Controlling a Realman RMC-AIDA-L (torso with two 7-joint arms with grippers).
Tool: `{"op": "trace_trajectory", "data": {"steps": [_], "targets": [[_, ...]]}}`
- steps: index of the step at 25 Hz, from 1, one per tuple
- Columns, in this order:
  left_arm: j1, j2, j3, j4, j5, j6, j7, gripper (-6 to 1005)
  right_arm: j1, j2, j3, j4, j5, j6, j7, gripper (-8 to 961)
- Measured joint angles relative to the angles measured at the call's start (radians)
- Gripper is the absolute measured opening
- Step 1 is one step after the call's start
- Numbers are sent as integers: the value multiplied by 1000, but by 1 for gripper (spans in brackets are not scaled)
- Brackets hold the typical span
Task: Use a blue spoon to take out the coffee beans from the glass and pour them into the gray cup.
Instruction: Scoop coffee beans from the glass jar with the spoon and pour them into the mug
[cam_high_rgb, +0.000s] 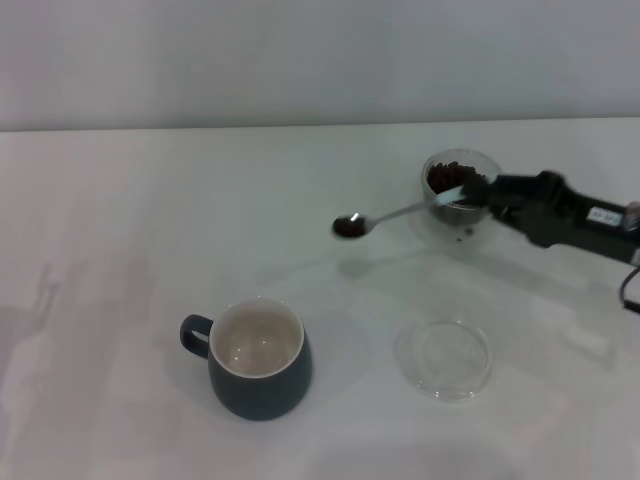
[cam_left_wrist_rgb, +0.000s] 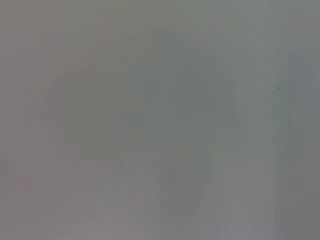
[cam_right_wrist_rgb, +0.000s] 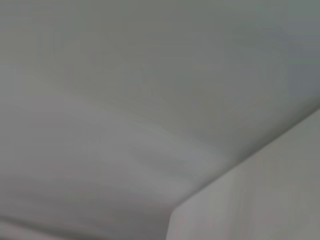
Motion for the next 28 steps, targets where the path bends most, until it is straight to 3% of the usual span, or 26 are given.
{"op": "trace_trajectory", "data": {"steps": [8,15,28], "targets": [[-4,-2,0,2,0,-1,2,774,43,16,-146,12,9,-5,-9,137],[-3,-1,0,4,0,-1,2,774,57,17,-318,4,124,4,-74,138],[-4,-4,0,7,0,-1,-6,774,71,18,-394,-22,144,19,-329,138]]}}
